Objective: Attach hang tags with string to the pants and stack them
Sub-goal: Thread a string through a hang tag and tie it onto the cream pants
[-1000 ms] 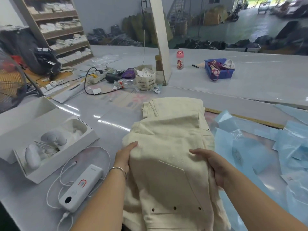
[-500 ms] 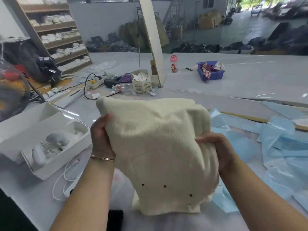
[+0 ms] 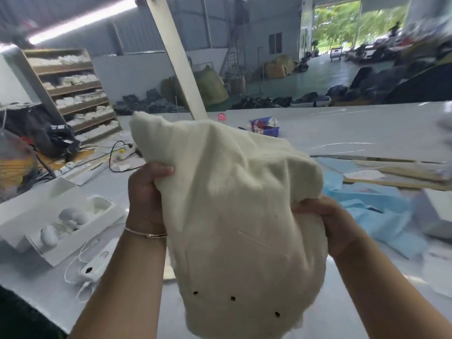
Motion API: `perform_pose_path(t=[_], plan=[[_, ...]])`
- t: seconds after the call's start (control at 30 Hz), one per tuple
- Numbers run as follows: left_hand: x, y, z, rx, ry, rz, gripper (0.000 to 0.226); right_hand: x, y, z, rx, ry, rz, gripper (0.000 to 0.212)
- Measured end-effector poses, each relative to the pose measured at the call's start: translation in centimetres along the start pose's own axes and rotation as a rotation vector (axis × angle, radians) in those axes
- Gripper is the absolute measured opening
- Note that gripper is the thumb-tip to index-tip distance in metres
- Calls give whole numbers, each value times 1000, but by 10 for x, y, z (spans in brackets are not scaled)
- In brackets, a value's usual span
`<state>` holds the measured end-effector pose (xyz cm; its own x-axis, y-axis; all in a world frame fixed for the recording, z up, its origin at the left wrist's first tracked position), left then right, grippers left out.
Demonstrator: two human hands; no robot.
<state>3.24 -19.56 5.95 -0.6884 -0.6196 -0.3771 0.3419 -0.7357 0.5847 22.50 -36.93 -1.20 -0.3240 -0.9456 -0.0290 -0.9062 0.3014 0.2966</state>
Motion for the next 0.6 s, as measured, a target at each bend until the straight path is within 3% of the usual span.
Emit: perform_pose_path(t=[0.1, 0.17, 0.27, 0.43, 0.5, 0.6], plan=[[37, 57, -49, 34, -80, 29, 29, 64, -40, -8, 95, -10, 180, 22], [59, 92, -79, 65, -93, 100, 25, 106, -68, -17, 204, 10, 238, 22], [91, 156, -124, 78, -159, 112, 58, 167, -113, -42, 364, 57, 345, 20], [133, 237, -180, -67, -319, 120, 50, 245, -181, -108, 604, 11, 416, 27], [147, 252, -192, -241, -238, 122, 59, 259, -200, -132, 678, 19, 383, 30], [167, 250, -200, -850, 92, 123, 53, 251, -209, -145, 746, 35, 307, 29]])
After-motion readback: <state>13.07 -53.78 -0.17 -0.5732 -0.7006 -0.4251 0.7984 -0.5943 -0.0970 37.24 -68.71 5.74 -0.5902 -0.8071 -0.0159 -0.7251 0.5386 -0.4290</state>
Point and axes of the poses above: each hand's wrist, its own x-axis away from the middle knuckle, its own y-axis out of the palm, z = x × y, the point moved 3 cm from there along -x, towards the middle knuckle, and after that the axes turned 5 degrees about x, right-handed, at the moved point
